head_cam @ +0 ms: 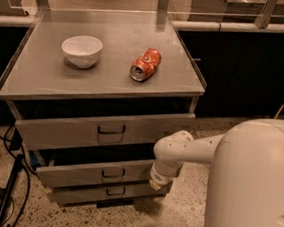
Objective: Close middle drawer
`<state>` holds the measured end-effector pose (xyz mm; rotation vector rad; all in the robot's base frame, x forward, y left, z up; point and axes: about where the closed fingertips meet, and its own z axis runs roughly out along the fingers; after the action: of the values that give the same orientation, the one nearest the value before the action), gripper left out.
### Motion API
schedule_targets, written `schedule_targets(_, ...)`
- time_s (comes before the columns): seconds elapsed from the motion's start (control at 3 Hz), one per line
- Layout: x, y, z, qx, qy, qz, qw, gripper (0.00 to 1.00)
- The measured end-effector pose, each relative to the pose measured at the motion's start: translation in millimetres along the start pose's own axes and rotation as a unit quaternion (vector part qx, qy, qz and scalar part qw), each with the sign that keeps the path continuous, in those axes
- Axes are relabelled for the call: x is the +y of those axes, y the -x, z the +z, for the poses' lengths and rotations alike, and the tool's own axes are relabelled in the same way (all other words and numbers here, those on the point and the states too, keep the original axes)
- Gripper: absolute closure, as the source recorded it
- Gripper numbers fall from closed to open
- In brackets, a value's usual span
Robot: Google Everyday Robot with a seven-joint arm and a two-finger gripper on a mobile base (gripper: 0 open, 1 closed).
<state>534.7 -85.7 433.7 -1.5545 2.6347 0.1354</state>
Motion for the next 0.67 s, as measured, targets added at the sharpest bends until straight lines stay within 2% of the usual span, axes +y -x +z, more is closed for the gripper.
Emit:
schedule_targets(0.33,-14.3,16.7,13.6,-0.002,-0.004,0.0,1.0,0.96)
schedule_targets(0.67,-36.2,33.5,26.9,-0.007,-0.015,0.008,0.9998,1.0)
